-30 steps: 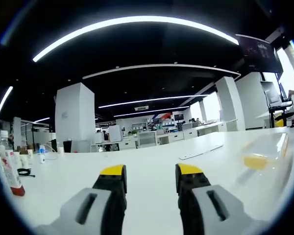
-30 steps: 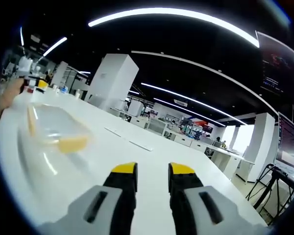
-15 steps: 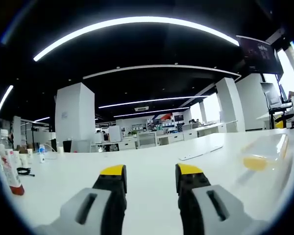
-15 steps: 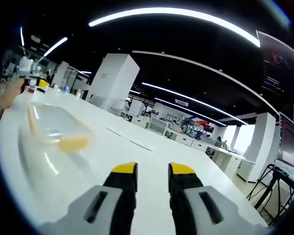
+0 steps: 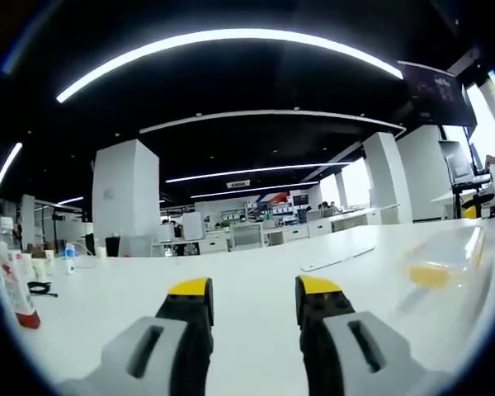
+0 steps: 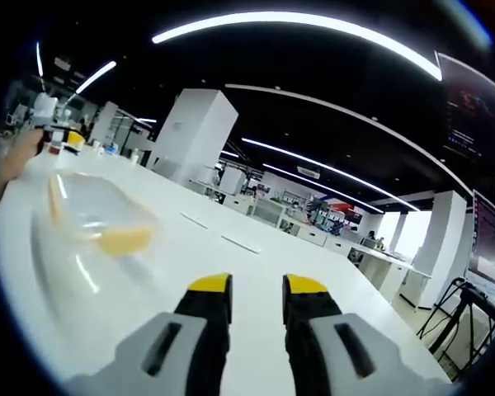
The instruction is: Snap each plastic latch of the storage box into its locked position after aligning the lid with the box until every specified latch is closed and the lid sits flush.
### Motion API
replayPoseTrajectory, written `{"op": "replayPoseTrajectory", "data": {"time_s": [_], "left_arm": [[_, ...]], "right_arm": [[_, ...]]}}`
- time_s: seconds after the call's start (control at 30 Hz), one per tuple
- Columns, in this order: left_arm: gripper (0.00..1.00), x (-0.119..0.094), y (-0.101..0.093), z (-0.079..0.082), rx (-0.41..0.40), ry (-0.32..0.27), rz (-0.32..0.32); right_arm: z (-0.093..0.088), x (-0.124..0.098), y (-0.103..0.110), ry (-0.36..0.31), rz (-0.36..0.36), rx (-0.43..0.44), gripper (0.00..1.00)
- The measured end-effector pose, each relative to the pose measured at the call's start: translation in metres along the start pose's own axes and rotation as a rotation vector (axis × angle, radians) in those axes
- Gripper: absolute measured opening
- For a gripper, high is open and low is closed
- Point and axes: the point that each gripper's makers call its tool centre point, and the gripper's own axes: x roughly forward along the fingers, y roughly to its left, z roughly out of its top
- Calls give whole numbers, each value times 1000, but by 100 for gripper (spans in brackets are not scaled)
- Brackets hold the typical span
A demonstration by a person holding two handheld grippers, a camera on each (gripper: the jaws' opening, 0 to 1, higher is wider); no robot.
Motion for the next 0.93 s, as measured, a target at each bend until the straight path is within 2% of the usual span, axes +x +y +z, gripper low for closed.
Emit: {"op": "replayPoseTrajectory", "data": {"time_s": [0.77,0.93], "left_arm": [[39,2,1,-3,2,16,1],[39,-2,0,3,3,-12,2]], "right_arm": [[-2,0,2,1,15,1,23],[4,-3,3,-22,15,-4,23]]}}
